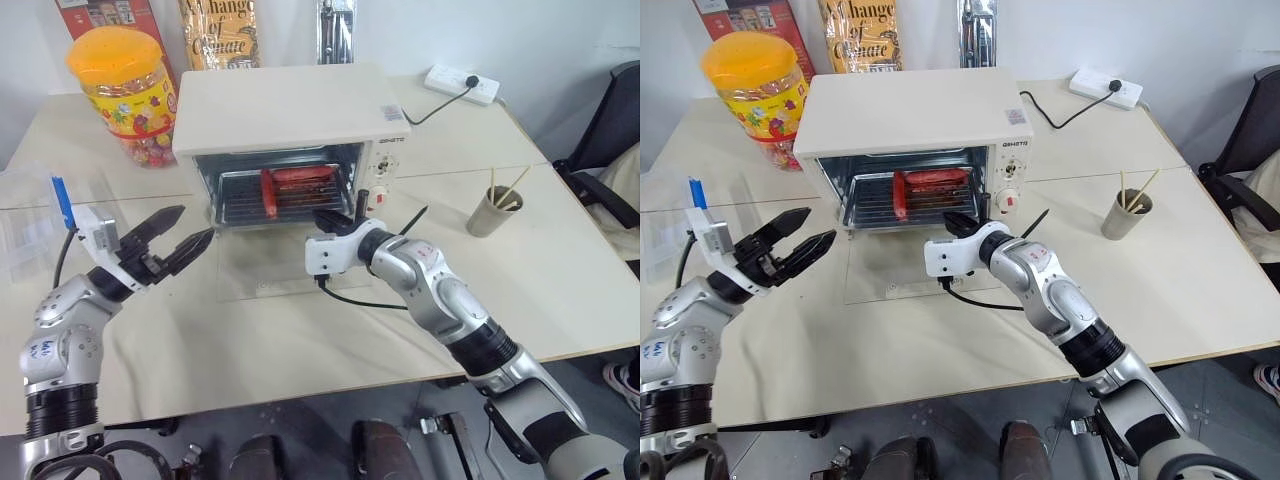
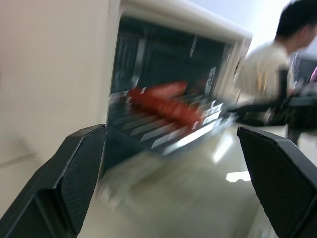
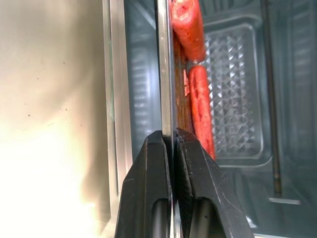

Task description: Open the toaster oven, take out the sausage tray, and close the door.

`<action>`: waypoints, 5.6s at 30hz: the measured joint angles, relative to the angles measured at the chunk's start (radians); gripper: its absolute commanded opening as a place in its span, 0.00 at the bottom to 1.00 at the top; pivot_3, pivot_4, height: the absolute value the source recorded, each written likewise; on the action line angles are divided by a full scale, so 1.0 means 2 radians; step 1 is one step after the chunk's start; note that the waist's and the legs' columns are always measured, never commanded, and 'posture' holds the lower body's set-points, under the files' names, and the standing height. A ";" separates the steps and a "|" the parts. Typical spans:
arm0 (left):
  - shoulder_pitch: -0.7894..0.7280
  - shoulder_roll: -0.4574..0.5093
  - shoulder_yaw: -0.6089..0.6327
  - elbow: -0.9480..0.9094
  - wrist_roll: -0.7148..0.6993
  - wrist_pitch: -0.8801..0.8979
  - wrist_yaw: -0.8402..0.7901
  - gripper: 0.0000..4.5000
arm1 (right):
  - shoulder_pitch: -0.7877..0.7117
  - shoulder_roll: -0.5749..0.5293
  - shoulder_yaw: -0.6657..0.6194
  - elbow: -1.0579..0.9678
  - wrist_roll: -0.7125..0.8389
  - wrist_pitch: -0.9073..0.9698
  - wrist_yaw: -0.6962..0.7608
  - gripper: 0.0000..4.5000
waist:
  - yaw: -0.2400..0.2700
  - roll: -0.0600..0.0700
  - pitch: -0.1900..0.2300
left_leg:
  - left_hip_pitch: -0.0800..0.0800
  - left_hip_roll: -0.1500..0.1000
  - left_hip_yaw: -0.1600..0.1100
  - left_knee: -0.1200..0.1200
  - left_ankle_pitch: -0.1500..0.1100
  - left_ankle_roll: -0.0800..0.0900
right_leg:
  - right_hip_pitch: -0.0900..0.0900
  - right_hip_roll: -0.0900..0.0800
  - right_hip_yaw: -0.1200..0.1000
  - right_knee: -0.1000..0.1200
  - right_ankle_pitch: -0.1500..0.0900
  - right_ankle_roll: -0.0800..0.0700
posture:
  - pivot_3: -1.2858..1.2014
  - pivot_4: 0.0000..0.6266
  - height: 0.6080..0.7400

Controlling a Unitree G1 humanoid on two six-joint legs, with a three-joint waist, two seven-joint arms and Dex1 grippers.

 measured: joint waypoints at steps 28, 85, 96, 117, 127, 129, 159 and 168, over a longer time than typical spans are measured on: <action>0.032 0.018 0.012 -0.037 -0.032 0.116 -0.013 1.00 | 0.114 -0.039 -0.016 -0.162 0.012 -0.036 0.060 0.00 | 0.009 0.000 0.000 | 0.000 0.000 0.000 0.001 0.000 0.000 | 0.000 0.000 0.001 0.000 0.000 0.000 | 0.52 0.24 1.00; -0.027 -0.022 0.119 -0.019 -0.358 0.651 0.304 0.06 | 0.128 -0.124 -0.052 -0.056 0.247 -0.314 0.127 0.00 | 0.033 0.000 0.000 | 0.002 0.000 -0.001 0.003 0.000 0.000 | 0.003 0.000 0.001 0.000 0.000 0.000 | 0.52 0.24 1.00; -0.002 -0.028 0.114 -0.018 -0.452 0.610 0.370 0.00 | 0.121 -0.120 -0.054 -0.055 0.264 -0.303 0.142 0.17 | 0.033 0.000 0.000 | 0.002 0.000 -0.001 0.003 0.000 0.000 | 0.003 0.000 0.002 0.000 0.000 0.000 | 0.52 0.24 1.00; 0.058 0.018 0.005 -0.034 -0.618 0.467 0.472 0.00 | 0.104 -0.130 -0.076 -0.083 0.355 -0.221 0.213 0.57 | 0.033 0.000 0.000 | 0.002 0.000 -0.001 0.003 0.000 0.000 | 0.003 0.000 0.002 -0.001 0.000 0.000 | 0.52 0.24 1.00; 0.070 0.031 -0.023 -0.033 -0.632 0.431 0.495 0.00 | 0.098 -0.147 -0.108 -0.128 0.421 -0.147 0.250 0.97 | 0.034 0.000 0.000 | 0.002 0.000 -0.001 0.003 0.000 0.000 | 0.003 0.000 0.002 -0.001 0.000 0.000 | 0.52 0.24 1.00; 0.070 0.030 -0.024 -0.033 -0.634 0.427 0.497 0.00 | 0.098 -0.148 -0.113 -0.129 0.430 -0.129 0.253 0.97 | 0.034 0.000 0.000 | 0.002 0.000 -0.001 0.003 0.000 0.000 | 0.003 0.000 0.002 -0.001 0.000 0.000 | 0.52 0.24 1.00; 0.331 -0.175 0.114 -0.278 -0.638 0.267 0.563 0.00 | 0.152 -0.179 -0.174 0.120 0.437 -0.152 0.318 0.01 | 0.036 0.000 0.000 | 0.002 0.000 0.001 0.004 0.000 0.001 | 0.005 0.000 0.003 -0.004 0.000 -0.001 | 0.52 0.24 1.00; 0.399 -0.210 0.157 -0.316 -0.638 0.183 0.554 0.00 | 0.105 -0.119 -0.154 0.226 0.409 -0.210 0.314 0.01 | 0.036 0.000 0.000 | 0.002 0.000 0.001 0.004 0.000 0.001 | 0.005 0.000 0.003 -0.004 -0.001 -0.001 | 0.52 0.24 1.00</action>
